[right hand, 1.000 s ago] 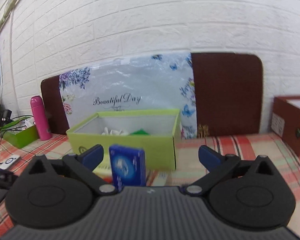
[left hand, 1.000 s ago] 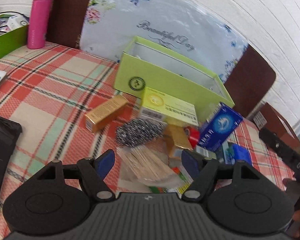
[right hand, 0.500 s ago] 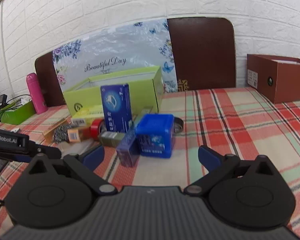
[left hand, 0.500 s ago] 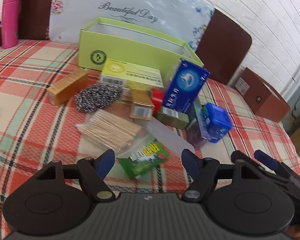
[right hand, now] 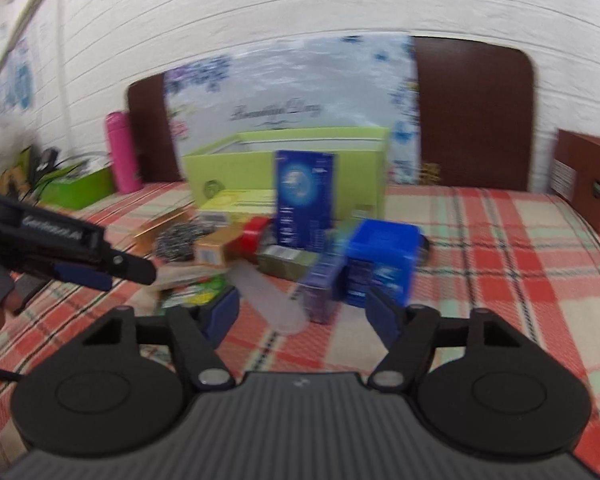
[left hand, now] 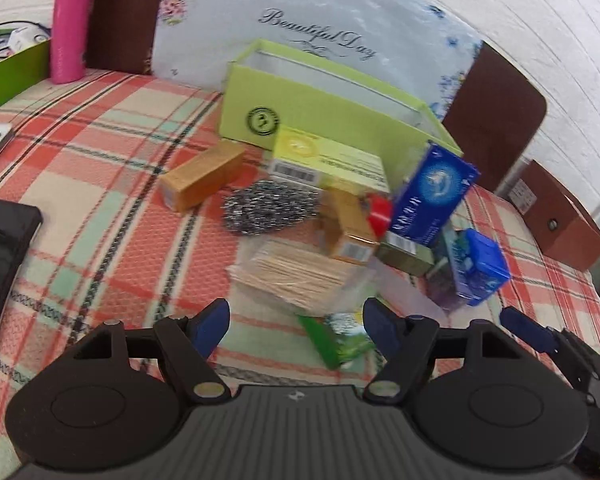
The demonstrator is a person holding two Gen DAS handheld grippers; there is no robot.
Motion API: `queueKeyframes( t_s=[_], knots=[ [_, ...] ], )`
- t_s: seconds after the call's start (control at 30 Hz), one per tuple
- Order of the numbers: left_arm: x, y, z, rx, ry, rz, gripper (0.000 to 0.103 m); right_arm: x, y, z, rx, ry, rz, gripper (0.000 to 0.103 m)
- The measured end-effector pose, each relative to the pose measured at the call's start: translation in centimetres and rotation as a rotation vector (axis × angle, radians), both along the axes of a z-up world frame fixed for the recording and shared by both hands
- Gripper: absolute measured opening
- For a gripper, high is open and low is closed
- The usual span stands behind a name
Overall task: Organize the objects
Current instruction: 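Grasp the bag of wooden sticks with the left tool while the right tool grasps the green-and-red box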
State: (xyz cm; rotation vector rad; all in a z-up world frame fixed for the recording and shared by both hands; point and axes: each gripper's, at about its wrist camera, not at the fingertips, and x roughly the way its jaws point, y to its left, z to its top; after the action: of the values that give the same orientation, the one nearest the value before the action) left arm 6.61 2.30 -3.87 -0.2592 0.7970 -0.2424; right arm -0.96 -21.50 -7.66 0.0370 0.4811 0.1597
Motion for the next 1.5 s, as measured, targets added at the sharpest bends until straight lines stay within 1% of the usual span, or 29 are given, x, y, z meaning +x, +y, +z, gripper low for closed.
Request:
queueKeyframes(
  t_s=[0.03,0.1,0.17,0.2,0.23,0.27,0.3,0.33,0.37,0.43,0.5,0.53,0.57,0.6,0.7,0.73,0.8,0.87,0.9,0.97,1.03,1.07,1.1,1.17,1.27,1.33,1.4,1.43,1.5],
  knots=[
    [0.1,0.3,-0.1,-0.004,0.0,0.005,0.076,0.4,0.6,-0.1,-0.021,0.002,0.03,0.051],
    [0.2,0.6,0.0,-0.021,-0.006,-0.008,0.076,1.4,1.8,-0.2,-0.055,0.02,0.086,0.046],
    [0.3,0.6,0.2,-0.036,-0.034,-0.042,0.076,1.8,2.6,-0.1,-0.056,0.025,0.121,0.046],
    [0.5,0.3,0.4,-0.029,-0.044,-0.057,0.077,1.8,2.9,-0.1,-0.048,0.032,0.143,0.046],
    [0.9,-0.1,0.4,-0.017,-0.055,-0.077,0.077,1.8,3.2,-0.2,-0.038,0.044,0.164,0.049],
    [1.4,-0.5,0.4,-0.003,-0.068,-0.102,0.077,1.8,3.6,-0.3,-0.033,0.057,0.18,0.054],
    [1.9,-1.0,0.3,0.014,-0.074,-0.12,0.077,1.8,4.1,-0.5,-0.031,0.072,0.188,0.068],
    [2.6,-1.5,0.1,0.037,-0.071,-0.133,0.077,1.9,4.7,-0.7,-0.032,0.08,0.189,0.078],
    [3.2,-1.9,-0.1,0.053,-0.064,-0.142,0.077,2.0,5.3,-1.0,-0.044,0.084,0.192,0.079],
    [4.1,-2.2,-0.3,0.063,-0.056,-0.144,0.077,2.5,6.7,-1.5,-0.083,0.097,0.213,0.079],
    [4.7,-2.0,-0.4,0.057,-0.046,-0.138,0.077,3.5,7.9,-2.0,-0.121,0.107,0.216,0.079],
    [4.9,-1.8,-0.4,0.051,-0.046,-0.139,0.077,4.0,8.2,-2.3,-0.133,0.106,0.217,0.076],
    [5.0,-1.6,-0.4,0.047,-0.047,-0.14,0.077,4.4,8.5,-2.6,-0.146,0.108,0.218,0.071],
    [5.0,-1.4,-0.3,0.048,-0.05,-0.143,0.077,4.7,8.6,-2.8,-0.162,0.129,0.217,0.06],
    [5.5,-0.8,0.0,0.025,-0.086,-0.18,0.077,4.1,7.5,-2.7,-0.149,0.164,0.223,0.059],
    [5.8,-0.7,0.2,0.005,-0.093,-0.199,0.077,3.7,7.0,-2.6,-0.147,0.17,0.223,0.059],
    [6.6,-0.8,0.4,-0.071,-0.112,-0.283,0.077,2.6,5.8,-2.6,-0.152,0.177,0.217,0.059],
    [7.6,-1.3,0.2,-0.123,-0.104,-0.363,0.077,1.7,4.4,-2.6,-0.132,0.192,0.196,0.059],
    [8.2,-1.6,-0.1,-0.131,-0.089,-0.398,0.077,1.3,3.7,-2.6,-0.114,0.198,0.184,0.06],
    [9.1,-2.3,-1.2,-0.107,-0.036,-0.43,0.077,0.7,2.8,-2.6,-0.1,0.205,0.153,0.06],
    [9.7,-2.5,-2.6,-0.059,0.014,-0.414,0.076,0.3,2.1,-2.6,-0.097,0.206,0.123,0.06],
    [9.1,-2.2,-2.6,-0.068,-0.021,-0.425,0.076,0.1,1.8,-2.5,-0.092,0.206,0.111,0.06],
    [8.6,-2.0,-2.5,-0.059,-0.019,-0.421,0.076,0.0,1.5,-2.4,-0.087,0.207,0.098,0.06],
    [7.0,-1.7,-2.2,-0.021,-0.009,-0.415,0.077,-0.2,1.0,-2.5,-0.079,0.209,0.08,0.06],
    [3.8,-1.8,-2.0,0.062,-0.015,-0.412,0.078,-0.2,0.7,-2.6,-0.061,0.223,0.074,0.06],
    [2.0,-2.0,-2.0,0.087,-0.022,-0.405,0.083,-0.1,0.7,-2.6,-0.07,0.224,0.076,0.062],
    [0.8,-2.6,-2.2,0.098,-0.033,-0.434,0.086,0.0,0.8,-2.7,-0.072,0.22,0.078,0.062],
    [0.4,-3.0,-2.2,0.126,-0.05,-0.451,0.088,0.0,0.8,-2.7,-0.071,0.22,0.079,0.063],
    [-0.2,-3.7,-2.6,0.208,-0.078,-0.486,0.089,0.0,0.9,-2.8,-0.074,0.217,0.084,0.063]
  ],
)
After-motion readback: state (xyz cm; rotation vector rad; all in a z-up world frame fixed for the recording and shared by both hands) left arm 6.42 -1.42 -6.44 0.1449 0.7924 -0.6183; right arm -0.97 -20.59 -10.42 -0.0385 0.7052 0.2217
